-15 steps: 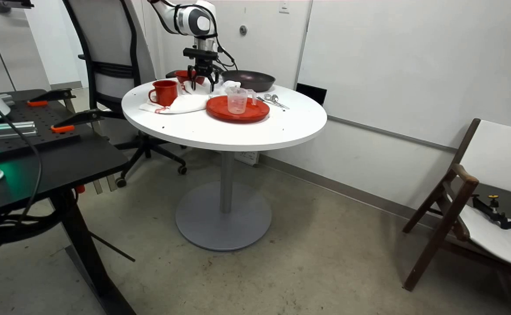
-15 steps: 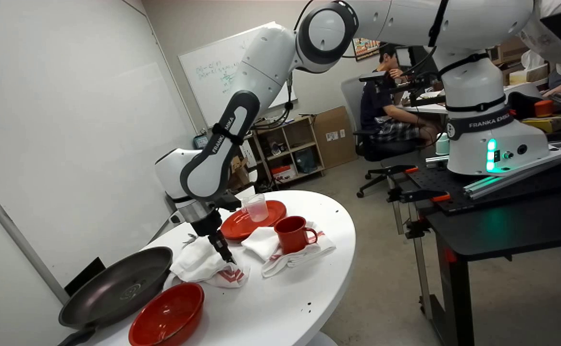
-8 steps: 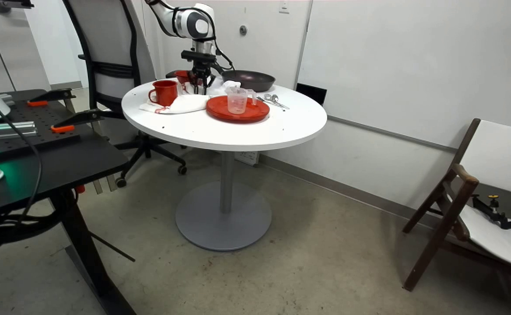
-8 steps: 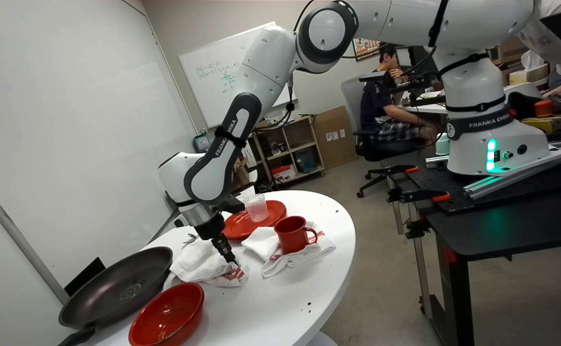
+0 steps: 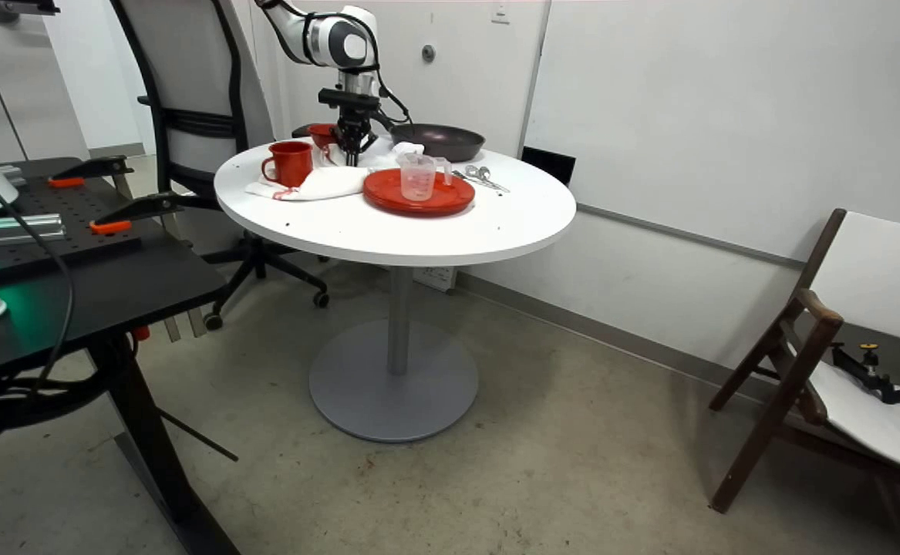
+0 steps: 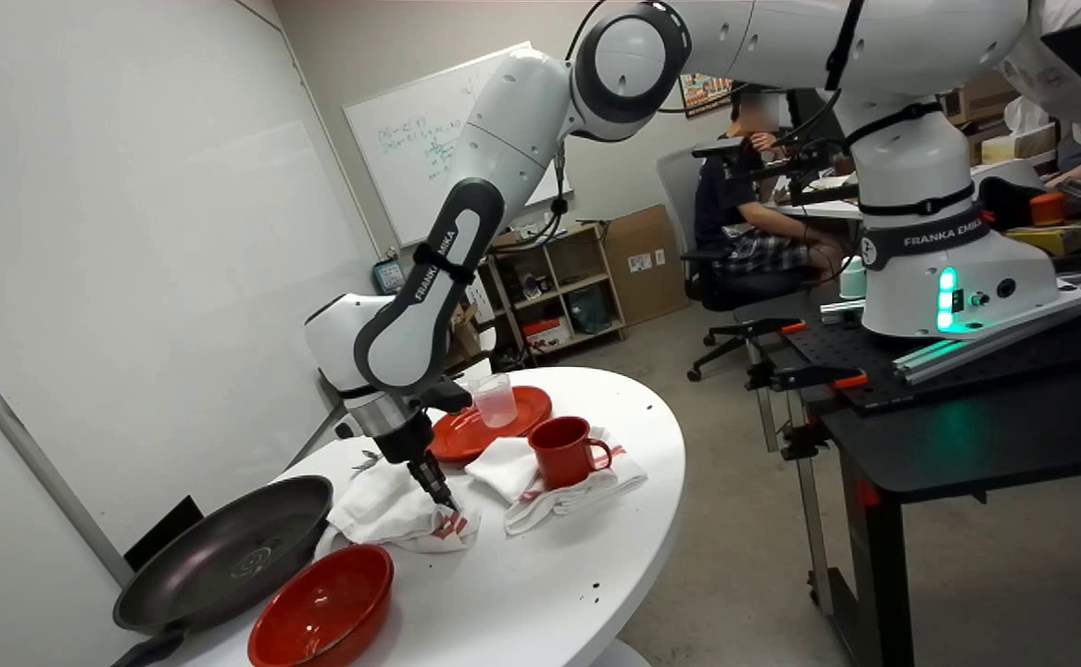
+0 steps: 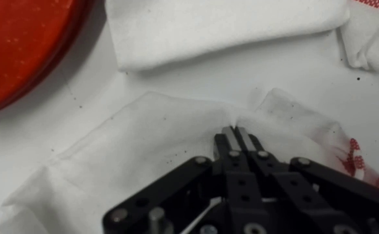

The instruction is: Use the white and red towel on the left to wipe the tabletop

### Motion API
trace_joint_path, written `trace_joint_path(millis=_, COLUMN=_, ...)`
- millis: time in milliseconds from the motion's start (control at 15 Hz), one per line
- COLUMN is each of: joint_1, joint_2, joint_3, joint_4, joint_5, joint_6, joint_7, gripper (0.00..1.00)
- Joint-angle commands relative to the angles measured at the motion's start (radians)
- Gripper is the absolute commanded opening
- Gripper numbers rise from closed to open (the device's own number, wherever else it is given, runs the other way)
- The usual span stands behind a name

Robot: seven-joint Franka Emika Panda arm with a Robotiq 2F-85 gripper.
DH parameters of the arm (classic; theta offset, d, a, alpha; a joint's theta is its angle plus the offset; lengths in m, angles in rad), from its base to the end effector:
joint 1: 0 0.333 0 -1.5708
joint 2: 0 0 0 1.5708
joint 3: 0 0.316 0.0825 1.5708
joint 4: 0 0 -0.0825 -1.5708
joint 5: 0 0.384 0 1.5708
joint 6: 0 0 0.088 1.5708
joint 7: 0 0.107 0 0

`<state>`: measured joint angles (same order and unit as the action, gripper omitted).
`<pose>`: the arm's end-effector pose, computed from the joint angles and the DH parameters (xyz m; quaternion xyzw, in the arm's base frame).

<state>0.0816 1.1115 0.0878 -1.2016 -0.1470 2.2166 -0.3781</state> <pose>0.7294 0.1031 0.0871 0.9547 0.2934 -0.0473 0.0113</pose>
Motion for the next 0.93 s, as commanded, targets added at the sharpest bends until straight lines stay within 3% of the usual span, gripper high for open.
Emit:
trace_joint_path(millis=0, joint_1=-0.011, joint_2=-0.004, joint_3=0.013, joint_4=-0.021, joint_5=0.008, joint_6=0.015, joint_7=0.0, gripper=0.0)
trace_joint_path(millis=333, joint_1=-0.008, joint_2=-0.034, joint_3=0.029, joint_4=-0.077, joint_5=0.009, joint_6=0.014, joint_7=-0.013, gripper=0.0)
trace_joint_path(millis=867, joint_1=-0.012, joint_2=-0.188, joint_3=0.064, joint_4=-0.367, joint_5=0.011, joint_6=0.032, joint_7=-0.005, gripper=0.0)
